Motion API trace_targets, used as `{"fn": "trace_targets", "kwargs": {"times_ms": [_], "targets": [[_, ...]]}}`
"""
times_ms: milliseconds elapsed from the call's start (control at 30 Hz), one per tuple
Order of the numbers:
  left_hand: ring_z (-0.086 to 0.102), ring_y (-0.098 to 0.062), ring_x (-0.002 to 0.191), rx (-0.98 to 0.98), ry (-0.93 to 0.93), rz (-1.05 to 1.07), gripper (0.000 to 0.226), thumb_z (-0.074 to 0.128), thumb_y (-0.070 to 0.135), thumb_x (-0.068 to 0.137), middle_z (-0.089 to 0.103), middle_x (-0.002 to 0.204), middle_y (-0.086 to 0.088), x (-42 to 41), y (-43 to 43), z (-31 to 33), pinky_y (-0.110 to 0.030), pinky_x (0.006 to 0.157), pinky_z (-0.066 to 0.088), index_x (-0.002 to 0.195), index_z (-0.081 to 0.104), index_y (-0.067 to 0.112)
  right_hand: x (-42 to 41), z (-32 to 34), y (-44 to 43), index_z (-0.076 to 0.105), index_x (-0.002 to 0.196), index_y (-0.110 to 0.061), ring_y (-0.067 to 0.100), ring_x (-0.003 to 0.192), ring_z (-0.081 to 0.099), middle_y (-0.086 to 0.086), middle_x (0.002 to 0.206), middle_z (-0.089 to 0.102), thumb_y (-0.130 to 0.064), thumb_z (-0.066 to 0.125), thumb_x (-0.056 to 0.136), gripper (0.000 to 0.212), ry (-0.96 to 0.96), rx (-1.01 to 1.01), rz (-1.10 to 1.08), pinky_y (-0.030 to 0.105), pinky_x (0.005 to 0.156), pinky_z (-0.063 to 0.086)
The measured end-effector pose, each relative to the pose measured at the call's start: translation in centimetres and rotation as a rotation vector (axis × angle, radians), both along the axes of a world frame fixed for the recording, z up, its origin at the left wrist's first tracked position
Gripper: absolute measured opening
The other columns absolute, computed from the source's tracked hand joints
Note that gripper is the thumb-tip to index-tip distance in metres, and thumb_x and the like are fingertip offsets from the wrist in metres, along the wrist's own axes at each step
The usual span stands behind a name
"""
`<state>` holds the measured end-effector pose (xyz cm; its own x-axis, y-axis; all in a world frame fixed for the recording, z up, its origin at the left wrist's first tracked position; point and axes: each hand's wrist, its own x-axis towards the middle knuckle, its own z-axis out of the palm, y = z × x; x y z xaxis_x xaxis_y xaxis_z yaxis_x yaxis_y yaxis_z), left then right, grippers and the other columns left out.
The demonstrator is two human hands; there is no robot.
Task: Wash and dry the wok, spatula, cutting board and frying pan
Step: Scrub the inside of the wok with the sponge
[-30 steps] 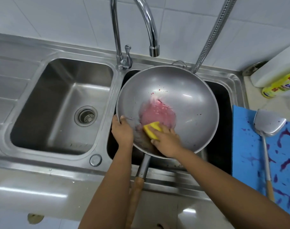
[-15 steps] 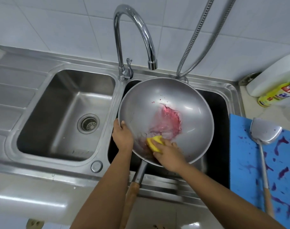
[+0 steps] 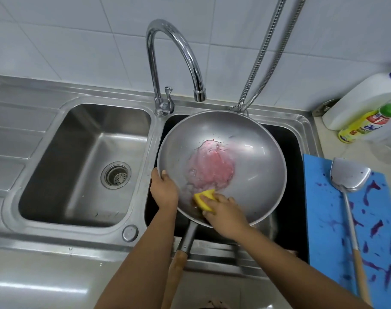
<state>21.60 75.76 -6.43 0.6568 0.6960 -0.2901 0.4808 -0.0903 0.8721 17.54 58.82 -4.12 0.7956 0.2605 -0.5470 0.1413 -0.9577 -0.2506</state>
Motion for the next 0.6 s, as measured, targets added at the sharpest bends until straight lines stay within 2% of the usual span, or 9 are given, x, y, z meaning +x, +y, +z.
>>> {"fn": "trace_targets", "kwargs": {"times_ms": [67,167,267,333,433,533,600], "targets": [[0.050,-0.032,0.125,-0.003,0.005,-0.003,0.039,0.040,0.020,0.104,0.053,0.136,-0.019,0.0,0.1,-0.1,-0.030,0.101,0.037,0.140,0.043,0.005,0.7,0.1,-0.8,0.025,0.146,-0.054,0.032,0.132,0.033,-0.008,0.160,0.021,-0.049,0.042,0.097,0.052,0.045,0.018,0.016,0.041,0.110,0.030],[0.056,-0.035,0.118,-0.018,-0.010,-0.010,0.036,0.041,0.022,0.103,0.059,0.126,-0.019,0.1,0.4,-0.6,-0.036,0.101,0.042,0.135,0.047,0.008,2.4,0.5,-4.4,0.031,0.141,-0.060,0.031,0.132,0.033,-0.011,0.161,0.017,-0.043,0.041,0.098,0.047,-0.015,-0.117,0.018,0.041,0.109,0.028],[0.054,-0.032,0.119,-0.008,-0.005,-0.012,0.037,0.041,0.021,0.104,0.058,0.130,-0.017,0.1,0.4,-0.7,-0.032,0.100,0.040,0.137,0.046,0.007,3.8,1.4,-8.1,0.034,0.144,-0.049,0.033,0.134,0.026,0.000,0.163,0.010,-0.029,0.044,0.095,0.054,-0.176,-0.376,-0.009,0.043,0.107,0.023],[0.054,-0.032,0.119,-0.010,0.002,-0.015,0.037,0.041,0.021,0.104,0.058,0.130,-0.016,0.1,0.4,-0.5,-0.031,0.100,0.040,0.137,0.047,0.007,3.3,1.6,-8.4,0.035,0.145,-0.040,0.034,0.135,0.025,0.007,0.162,0.012,-0.030,0.045,0.093,0.054,-0.246,-0.444,-0.064,0.044,0.107,0.022],[0.058,-0.033,0.114,-0.002,0.009,-0.013,0.035,0.041,0.024,0.103,0.060,0.125,-0.016,0.3,0.4,-0.6,-0.041,0.100,0.047,0.134,0.049,0.010,0.9,1.4,-5.1,0.037,0.144,-0.044,0.032,0.132,0.032,0.004,0.157,0.024,-0.045,0.043,0.095,0.049,-0.149,-0.292,-0.098,0.041,0.106,0.028],[0.060,-0.032,0.109,0.020,0.010,-0.023,0.031,0.040,0.024,0.103,0.062,0.120,-0.014,0.4,0.4,-0.4,-0.044,0.096,0.049,0.129,0.051,0.012,-1.6,1.1,-1.2,0.036,0.142,-0.051,0.029,0.131,0.036,-0.004,0.154,0.032,-0.056,0.042,0.094,0.049,-0.046,-0.068,-0.084,0.038,0.109,0.030],[0.059,-0.033,0.110,0.030,0.002,-0.034,0.030,0.040,0.024,0.103,0.062,0.121,-0.014,0.3,0.4,-0.3,-0.045,0.096,0.049,0.129,0.051,0.012,-1.3,1.1,-1.3,0.037,0.141,-0.054,0.028,0.132,0.035,-0.009,0.155,0.032,-0.058,0.043,0.094,0.048,-0.017,-0.020,-0.090,0.038,0.111,0.029]]}}
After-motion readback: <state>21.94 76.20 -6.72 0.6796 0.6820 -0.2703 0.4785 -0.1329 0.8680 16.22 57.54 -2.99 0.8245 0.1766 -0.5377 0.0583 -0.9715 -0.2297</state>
